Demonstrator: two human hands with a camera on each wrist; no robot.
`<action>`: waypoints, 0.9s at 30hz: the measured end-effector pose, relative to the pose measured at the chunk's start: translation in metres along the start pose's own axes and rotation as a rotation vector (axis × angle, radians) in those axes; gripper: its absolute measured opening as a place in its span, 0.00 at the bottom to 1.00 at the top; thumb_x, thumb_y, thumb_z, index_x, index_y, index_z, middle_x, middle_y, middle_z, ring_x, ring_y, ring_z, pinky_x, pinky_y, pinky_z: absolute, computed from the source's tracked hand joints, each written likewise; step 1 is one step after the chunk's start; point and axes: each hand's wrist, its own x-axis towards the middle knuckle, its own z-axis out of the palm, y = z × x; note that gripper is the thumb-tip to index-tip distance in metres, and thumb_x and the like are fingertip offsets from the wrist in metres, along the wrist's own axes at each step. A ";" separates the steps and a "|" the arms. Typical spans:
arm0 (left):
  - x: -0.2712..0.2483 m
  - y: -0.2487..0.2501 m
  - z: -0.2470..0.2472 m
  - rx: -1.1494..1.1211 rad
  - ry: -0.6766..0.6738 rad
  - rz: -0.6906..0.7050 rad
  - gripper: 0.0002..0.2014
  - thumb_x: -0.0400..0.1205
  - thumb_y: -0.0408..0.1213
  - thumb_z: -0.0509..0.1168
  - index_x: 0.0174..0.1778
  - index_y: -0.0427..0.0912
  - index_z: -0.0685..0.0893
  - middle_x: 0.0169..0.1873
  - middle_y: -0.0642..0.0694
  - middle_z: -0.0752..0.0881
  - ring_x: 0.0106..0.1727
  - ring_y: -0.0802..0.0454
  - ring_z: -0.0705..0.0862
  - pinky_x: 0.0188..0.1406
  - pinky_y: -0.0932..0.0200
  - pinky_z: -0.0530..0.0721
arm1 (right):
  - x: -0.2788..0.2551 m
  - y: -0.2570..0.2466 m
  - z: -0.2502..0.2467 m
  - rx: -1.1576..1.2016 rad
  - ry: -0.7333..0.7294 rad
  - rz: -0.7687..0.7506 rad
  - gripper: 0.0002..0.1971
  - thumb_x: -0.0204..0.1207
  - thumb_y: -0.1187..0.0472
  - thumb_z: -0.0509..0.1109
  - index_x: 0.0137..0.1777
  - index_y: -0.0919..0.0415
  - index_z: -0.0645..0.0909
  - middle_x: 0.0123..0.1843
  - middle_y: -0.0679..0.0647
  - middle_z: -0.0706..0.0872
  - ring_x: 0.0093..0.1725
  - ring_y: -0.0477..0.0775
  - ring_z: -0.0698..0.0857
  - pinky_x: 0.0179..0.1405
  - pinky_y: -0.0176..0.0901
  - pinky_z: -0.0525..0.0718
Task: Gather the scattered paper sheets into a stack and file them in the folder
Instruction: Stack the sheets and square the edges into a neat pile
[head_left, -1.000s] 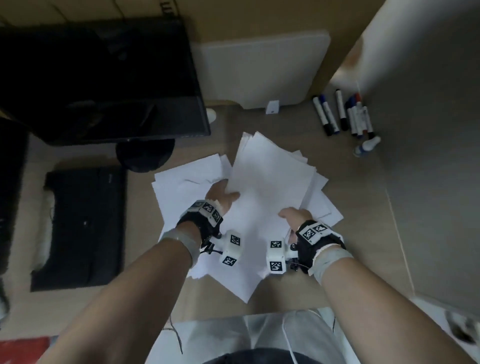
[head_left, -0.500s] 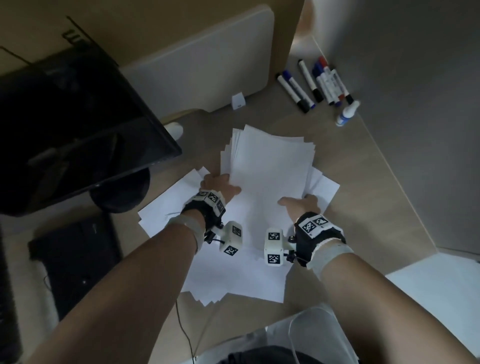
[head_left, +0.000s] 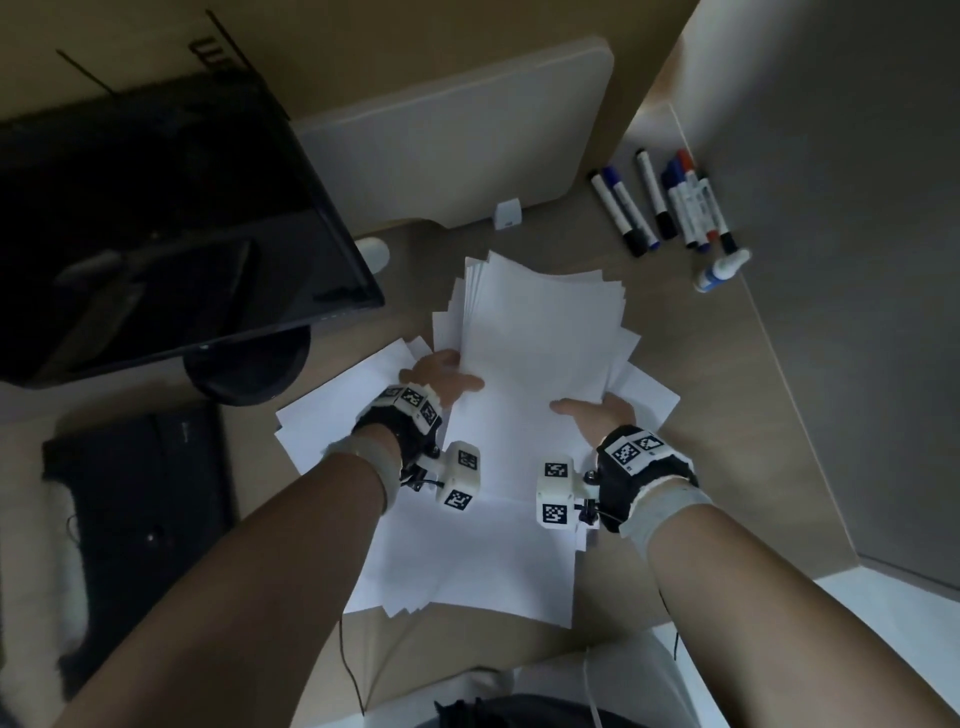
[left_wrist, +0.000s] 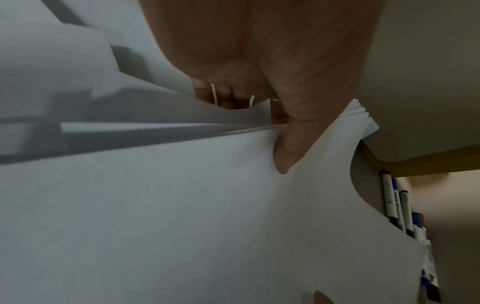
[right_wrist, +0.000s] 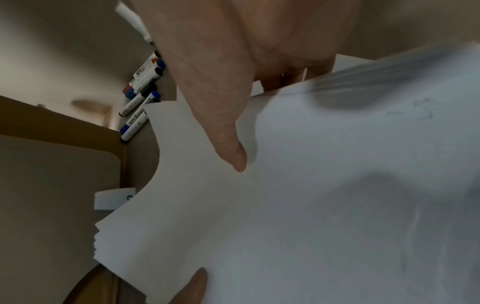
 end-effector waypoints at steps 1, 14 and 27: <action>-0.001 0.000 0.002 -0.004 0.006 -0.006 0.36 0.57 0.59 0.65 0.63 0.52 0.81 0.65 0.45 0.82 0.66 0.38 0.78 0.72 0.45 0.72 | 0.001 0.001 -0.002 -0.001 0.010 -0.002 0.46 0.68 0.52 0.82 0.81 0.67 0.64 0.78 0.61 0.73 0.73 0.63 0.76 0.67 0.52 0.75; -0.006 0.001 0.015 -0.308 0.090 0.073 0.23 0.73 0.39 0.75 0.61 0.34 0.82 0.60 0.37 0.85 0.62 0.38 0.83 0.67 0.44 0.79 | 0.006 0.005 -0.025 0.232 -0.029 -0.203 0.32 0.72 0.75 0.73 0.76 0.63 0.68 0.70 0.62 0.80 0.61 0.59 0.82 0.63 0.49 0.78; -0.014 -0.015 0.021 -0.535 0.159 -0.059 0.41 0.74 0.30 0.75 0.78 0.47 0.58 0.64 0.37 0.78 0.63 0.38 0.80 0.64 0.45 0.78 | 0.020 -0.004 -0.036 0.093 0.077 -0.331 0.18 0.78 0.73 0.66 0.67 0.69 0.76 0.60 0.58 0.85 0.51 0.51 0.80 0.35 0.22 0.75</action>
